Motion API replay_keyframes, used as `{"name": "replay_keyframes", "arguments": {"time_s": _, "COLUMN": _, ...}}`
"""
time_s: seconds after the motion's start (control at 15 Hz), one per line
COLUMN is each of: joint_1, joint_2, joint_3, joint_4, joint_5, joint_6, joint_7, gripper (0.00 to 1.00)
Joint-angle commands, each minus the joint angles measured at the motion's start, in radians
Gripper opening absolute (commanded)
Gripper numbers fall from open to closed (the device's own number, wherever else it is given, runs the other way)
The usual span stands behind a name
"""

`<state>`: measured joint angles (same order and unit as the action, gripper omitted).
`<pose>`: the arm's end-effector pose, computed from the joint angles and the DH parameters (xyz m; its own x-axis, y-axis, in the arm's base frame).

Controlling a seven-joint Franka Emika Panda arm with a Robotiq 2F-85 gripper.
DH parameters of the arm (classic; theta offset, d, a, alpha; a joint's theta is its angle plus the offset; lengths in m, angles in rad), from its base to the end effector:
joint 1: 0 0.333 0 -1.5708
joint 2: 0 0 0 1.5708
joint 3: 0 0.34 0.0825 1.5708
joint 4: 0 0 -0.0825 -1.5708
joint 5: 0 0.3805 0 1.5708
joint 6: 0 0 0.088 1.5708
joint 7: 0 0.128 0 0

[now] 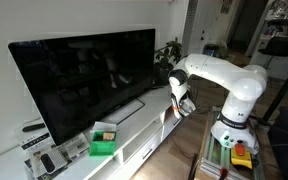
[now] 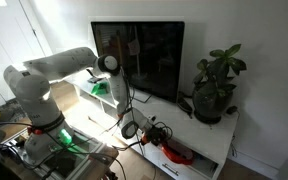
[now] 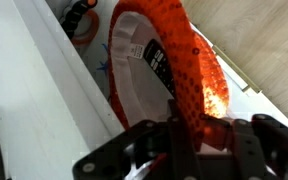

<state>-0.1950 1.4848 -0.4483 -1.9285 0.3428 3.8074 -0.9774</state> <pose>0.3746 -0.3672 -0.1141 0.8868 0.4421 -0.1345 0.4105 -0.6202 0.6685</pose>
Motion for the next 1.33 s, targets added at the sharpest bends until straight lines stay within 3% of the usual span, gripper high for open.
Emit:
{"name": "replay_keyframes", "arguments": {"time_s": 0.0, "joint_1": 0.0, "joint_2": 0.0, "joint_3": 0.0, "joint_4": 0.0, "joint_5": 0.001, "joint_6": 0.0, "joint_7": -0.001, "gripper": 0.05}}
{"name": "replay_keyframes", "arguments": {"time_s": 0.2, "joint_1": -0.011, "joint_2": 0.0, "joint_3": 0.009, "joint_4": 0.001, "joint_5": 0.001, "joint_6": 0.028, "joint_7": -0.03, "gripper": 0.01}}
{"name": "replay_keyframes", "arguments": {"time_s": 0.67, "joint_1": -0.125, "joint_2": 0.0, "joint_3": 0.101, "joint_4": 0.022, "joint_5": -0.058, "joint_6": 0.215, "joint_7": -0.138, "gripper": 0.01}}
{"name": "replay_keyframes", "arguments": {"time_s": 1.0, "joint_1": -0.198, "joint_2": 0.0, "joint_3": 0.161, "joint_4": 0.042, "joint_5": -0.077, "joint_6": 0.262, "joint_7": -0.246, "gripper": 0.01}}
{"name": "replay_keyframes", "arguments": {"time_s": 1.07, "joint_1": -0.212, "joint_2": 0.0, "joint_3": 0.173, "joint_4": 0.046, "joint_5": -0.081, "joint_6": 0.268, "joint_7": -0.265, "gripper": 0.1}}
{"name": "replay_keyframes", "arguments": {"time_s": 1.13, "joint_1": -0.22, "joint_2": 0.0, "joint_3": 0.183, "joint_4": 0.049, "joint_5": -0.076, "joint_6": 0.272, "joint_7": -0.289, "gripper": 0.31}}
{"name": "replay_keyframes", "arguments": {"time_s": 1.27, "joint_1": -0.239, "joint_2": 0.0, "joint_3": 0.203, "joint_4": 0.055, "joint_5": -0.074, "joint_6": 0.28, "joint_7": -0.318, "gripper": 0.44}}
